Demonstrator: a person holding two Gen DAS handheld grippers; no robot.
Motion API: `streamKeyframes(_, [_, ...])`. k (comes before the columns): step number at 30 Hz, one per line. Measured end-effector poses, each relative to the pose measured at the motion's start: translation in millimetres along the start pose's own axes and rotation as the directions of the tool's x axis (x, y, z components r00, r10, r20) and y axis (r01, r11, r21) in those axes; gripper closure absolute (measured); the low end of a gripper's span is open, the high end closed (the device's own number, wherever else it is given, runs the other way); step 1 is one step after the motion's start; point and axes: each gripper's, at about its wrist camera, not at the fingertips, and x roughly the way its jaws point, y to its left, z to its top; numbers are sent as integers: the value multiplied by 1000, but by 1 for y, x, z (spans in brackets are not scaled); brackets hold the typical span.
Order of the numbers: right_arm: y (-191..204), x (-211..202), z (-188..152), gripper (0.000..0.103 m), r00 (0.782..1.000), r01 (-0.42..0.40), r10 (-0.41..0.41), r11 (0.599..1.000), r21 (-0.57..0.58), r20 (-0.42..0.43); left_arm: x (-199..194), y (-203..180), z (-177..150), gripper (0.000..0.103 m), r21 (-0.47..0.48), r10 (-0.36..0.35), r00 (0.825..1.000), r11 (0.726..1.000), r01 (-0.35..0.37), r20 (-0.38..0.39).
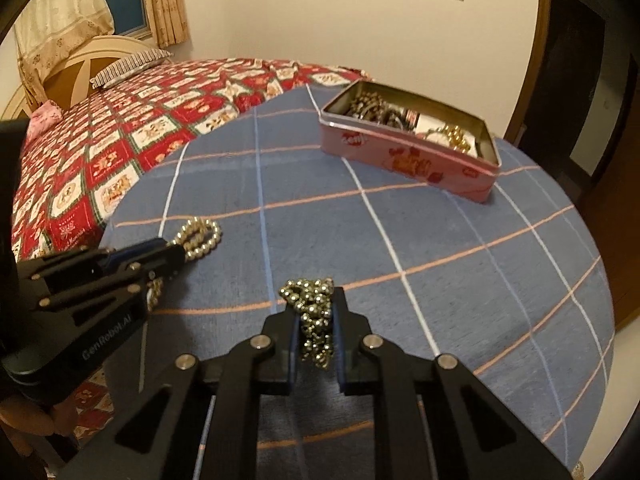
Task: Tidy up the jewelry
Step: 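Grasp the gold bead chain with right gripper while left gripper holds the pearls, then lift the pearl necklace with left gripper while right gripper lifts the gold chain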
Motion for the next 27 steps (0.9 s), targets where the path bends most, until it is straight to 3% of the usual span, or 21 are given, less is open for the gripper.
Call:
streamKeyframes(8, [-12, -14, 5, 87, 999, -3, 1, 999, 42, 42, -12, -10, 4, 95, 16, -27, 999, 1000, 27, 34])
streamKeyframes(13, [-41, -18, 3, 87, 988, -150, 143, 976, 156, 59, -13, -10, 2, 95, 28, -22, 999, 999, 21, 37])
streamKeyframes(19, [-62, -11, -8, 87, 991, -135, 132, 964, 230, 29, -15, -2, 3, 95, 44, -35, 999, 998, 33, 40])
streamKeyframes(21, [-61, -12, -8, 87, 991, -131, 127, 966, 223, 31, -14, 2, 5, 89, 44, -27, 999, 999, 25, 30])
streamKeyframes(23, [-60, -11, -8, 87, 991, -133, 129, 966, 222, 32, -11, 4, 5, 62, 40, -4, 1000, 999, 3, 15])
streamKeyframes(25, [-58, -10, -7, 87, 991, -136, 133, 967, 217, 30, -8, 4, 4, 47, 35, -1, 1000, 999, 1, 14])
streamKeyframes(27, [-56, -9, -6, 87, 991, -136, 133, 968, 209, 27, -4, 1, 3, 45, 44, -26, 1000, 999, 26, -4])
